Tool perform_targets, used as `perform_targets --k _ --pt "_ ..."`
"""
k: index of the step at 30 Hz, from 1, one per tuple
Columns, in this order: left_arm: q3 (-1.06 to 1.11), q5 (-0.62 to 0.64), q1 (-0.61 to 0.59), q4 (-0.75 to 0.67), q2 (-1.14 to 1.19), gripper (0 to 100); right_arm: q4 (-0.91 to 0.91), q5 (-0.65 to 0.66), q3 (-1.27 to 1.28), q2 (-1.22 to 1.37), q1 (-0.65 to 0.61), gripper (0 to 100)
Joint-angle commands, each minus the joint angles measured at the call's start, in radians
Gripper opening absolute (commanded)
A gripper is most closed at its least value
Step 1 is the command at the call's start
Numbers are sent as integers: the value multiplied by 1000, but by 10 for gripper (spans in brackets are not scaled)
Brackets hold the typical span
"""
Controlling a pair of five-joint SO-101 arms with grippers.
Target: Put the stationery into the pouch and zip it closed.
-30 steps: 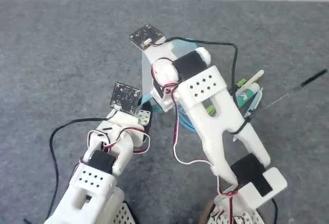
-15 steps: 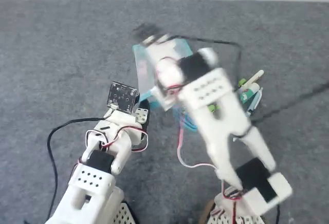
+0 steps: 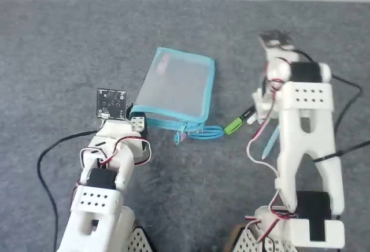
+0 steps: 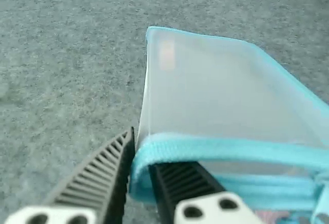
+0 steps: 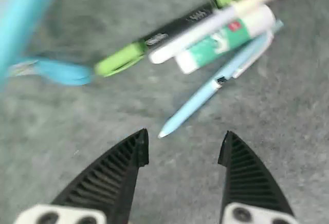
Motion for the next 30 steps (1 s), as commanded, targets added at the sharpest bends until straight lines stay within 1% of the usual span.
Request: perform_targets --k 1,3,6,10,12,17,21,25,30 --pt "-41 15 -9 -11 -3 13 -147 -35 109 -45 68 224" --pt "-41 15 -9 -11 -2 13 -203 -46 169 -44 97 224" --pt "-41 15 -9 -11 0 13 -248 -49 256 -38 108 224" --pt "-41 15 -8 -11 -2 13 -338 -103 362 27 85 225" --pt "-41 15 -9 -11 -2 13 -367 -132 373 73 65 225" --pt "-39 15 -9 -11 0 13 -371 -207 344 147 1 224" --pt "-39 15 -6 -11 0 13 -377 -293 339 191 -33 224" --pt "-39 15 -8 -11 0 13 -367 -358 339 239 -2 224" --pt "-39 15 -6 -11 0 13 -380 -325 336 282 54 207"
